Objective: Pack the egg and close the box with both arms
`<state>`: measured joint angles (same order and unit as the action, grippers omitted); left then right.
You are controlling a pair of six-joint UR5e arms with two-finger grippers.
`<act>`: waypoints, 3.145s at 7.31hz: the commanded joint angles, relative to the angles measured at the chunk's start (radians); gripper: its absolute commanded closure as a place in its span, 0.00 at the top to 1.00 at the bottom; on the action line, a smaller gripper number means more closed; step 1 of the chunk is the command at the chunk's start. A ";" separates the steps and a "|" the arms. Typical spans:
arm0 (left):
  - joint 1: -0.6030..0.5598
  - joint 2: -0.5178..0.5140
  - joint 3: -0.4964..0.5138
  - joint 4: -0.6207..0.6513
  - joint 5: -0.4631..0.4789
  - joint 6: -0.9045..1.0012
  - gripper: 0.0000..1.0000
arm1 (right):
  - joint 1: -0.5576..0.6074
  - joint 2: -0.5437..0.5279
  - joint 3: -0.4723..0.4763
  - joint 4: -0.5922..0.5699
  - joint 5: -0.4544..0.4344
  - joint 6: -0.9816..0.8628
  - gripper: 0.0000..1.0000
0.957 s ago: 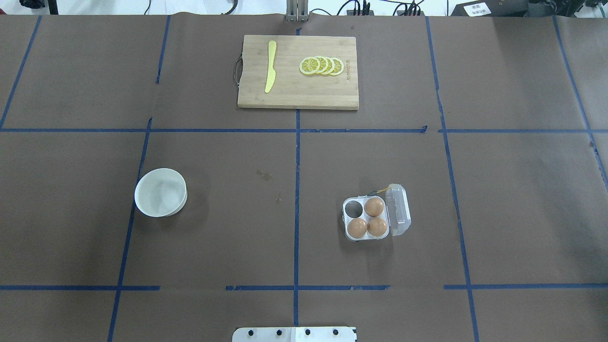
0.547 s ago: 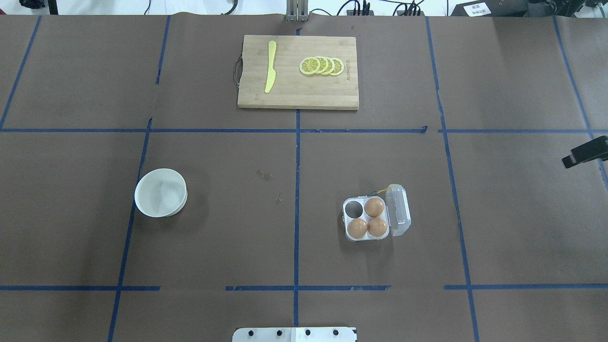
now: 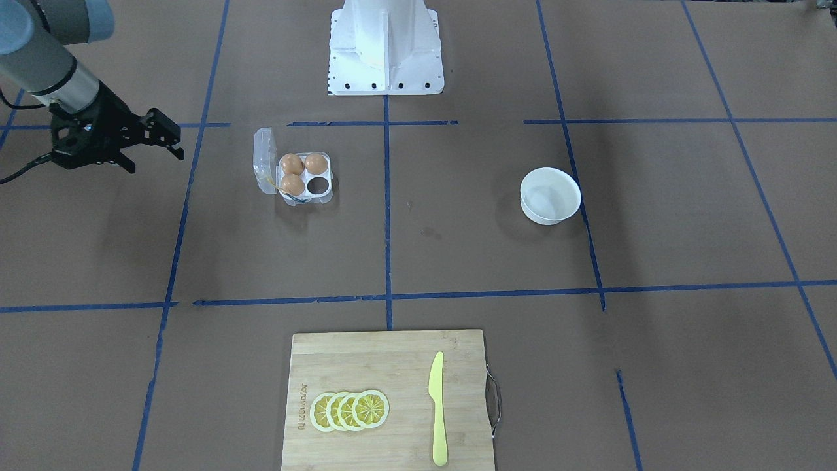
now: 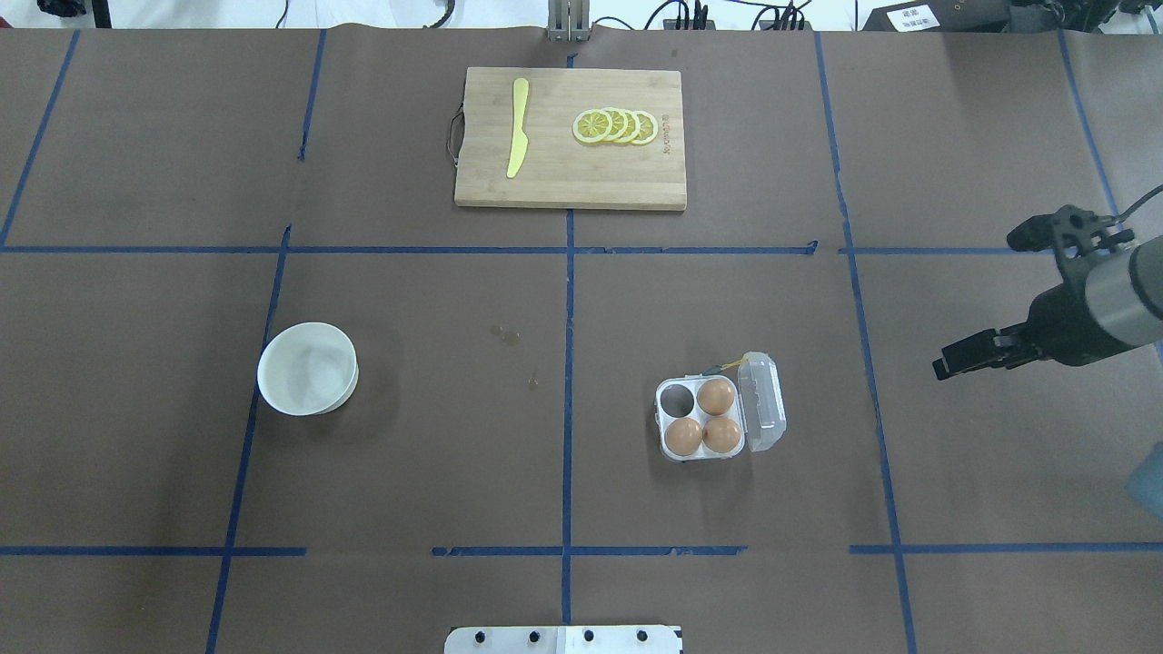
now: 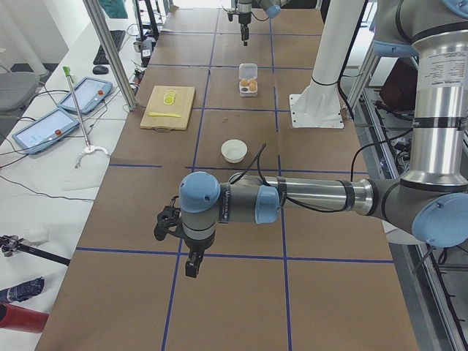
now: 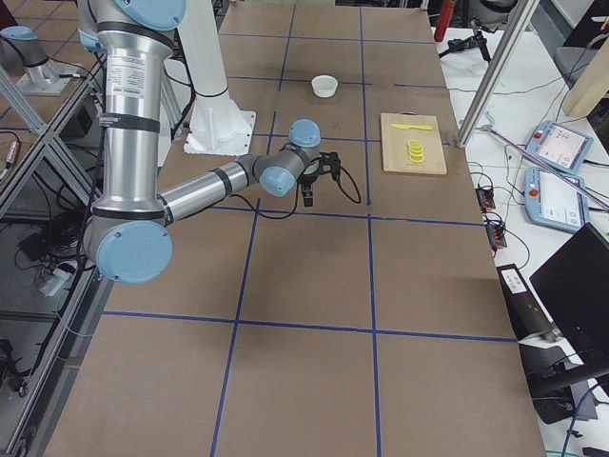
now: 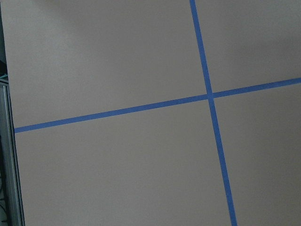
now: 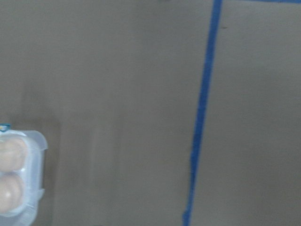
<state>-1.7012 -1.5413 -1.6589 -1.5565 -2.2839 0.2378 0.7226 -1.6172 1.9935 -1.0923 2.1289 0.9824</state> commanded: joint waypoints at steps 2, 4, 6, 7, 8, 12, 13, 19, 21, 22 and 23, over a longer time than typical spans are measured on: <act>0.000 0.000 -0.004 0.003 -0.002 0.000 1.00 | -0.199 0.245 -0.057 0.012 -0.173 0.247 1.00; 0.000 0.003 -0.004 0.003 -0.003 0.000 1.00 | -0.210 0.292 -0.053 0.009 -0.173 0.283 1.00; -0.001 0.004 -0.002 0.001 -0.003 0.000 1.00 | -0.177 0.293 -0.027 -0.111 -0.161 0.276 1.00; -0.001 0.006 -0.001 0.001 -0.003 0.000 1.00 | -0.148 0.295 0.010 -0.238 -0.156 0.250 1.00; 0.000 0.015 -0.001 0.001 -0.003 0.002 1.00 | -0.103 0.293 0.039 -0.332 -0.152 0.148 1.00; 0.006 0.040 -0.001 -0.043 -0.009 0.008 1.00 | 0.236 0.150 0.045 -0.441 0.047 -0.411 1.00; 0.015 0.038 -0.001 -0.066 -0.008 0.006 1.00 | 0.359 0.125 0.009 -0.502 0.092 -0.617 1.00; 0.101 0.044 -0.005 -0.071 -0.062 0.008 1.00 | 0.803 -0.102 -0.202 -0.591 0.172 -1.150 1.00; 0.101 0.043 0.013 -0.073 -0.055 0.006 1.00 | 0.839 -0.110 -0.202 -0.591 0.175 -1.150 1.00; 0.101 0.049 0.014 -0.073 -0.055 0.006 1.00 | 0.839 -0.110 -0.200 -0.589 0.175 -1.148 1.00; 0.098 0.049 0.014 -0.073 -0.054 0.005 1.00 | 0.839 -0.110 -0.199 -0.589 0.175 -1.145 1.00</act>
<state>-1.6007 -1.4947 -1.6470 -1.6289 -2.3396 0.2436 1.5586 -1.7260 1.7931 -1.6818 2.3038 -0.1655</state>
